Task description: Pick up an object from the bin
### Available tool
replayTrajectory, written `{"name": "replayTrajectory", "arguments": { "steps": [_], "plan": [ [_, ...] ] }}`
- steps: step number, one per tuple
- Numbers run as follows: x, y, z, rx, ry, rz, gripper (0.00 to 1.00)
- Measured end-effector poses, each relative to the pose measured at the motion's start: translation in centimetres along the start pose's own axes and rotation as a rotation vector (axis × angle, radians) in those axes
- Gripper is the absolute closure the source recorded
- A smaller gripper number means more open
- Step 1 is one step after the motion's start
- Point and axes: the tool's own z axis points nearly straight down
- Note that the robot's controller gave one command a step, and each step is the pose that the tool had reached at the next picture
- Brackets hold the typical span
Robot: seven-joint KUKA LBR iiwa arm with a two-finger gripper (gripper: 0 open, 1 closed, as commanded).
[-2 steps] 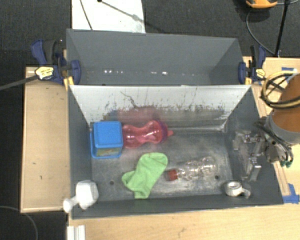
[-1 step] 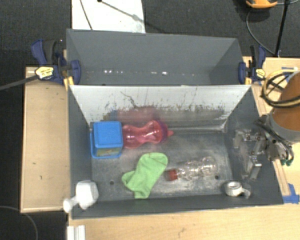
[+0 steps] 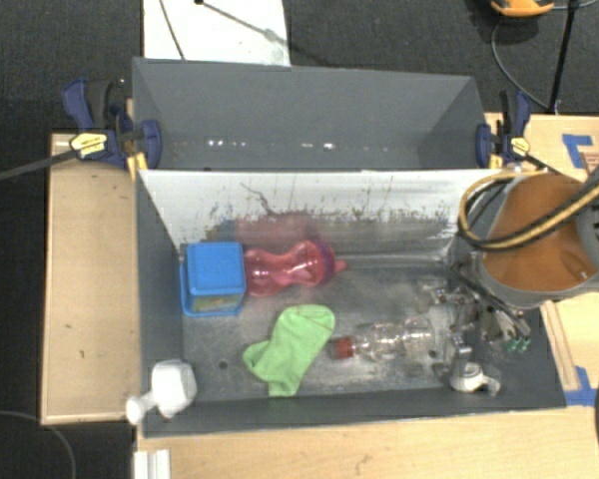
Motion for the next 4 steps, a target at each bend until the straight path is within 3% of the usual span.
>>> {"name": "replayTrajectory", "arguments": {
  "steps": [1,2,3,4],
  "plan": [
    [-0.2,2.4,-0.2,-0.003,0.007,0.020,0.00],
    [0.5,6.5,-0.2,-0.002,0.004,0.027,0.00],
    [0.1,8.1,2.9,-0.002,0.006,-0.089,0.00],
    [1.7,8.4,2.9,-0.002,0.006,-0.091,1.00]
  ]
}}
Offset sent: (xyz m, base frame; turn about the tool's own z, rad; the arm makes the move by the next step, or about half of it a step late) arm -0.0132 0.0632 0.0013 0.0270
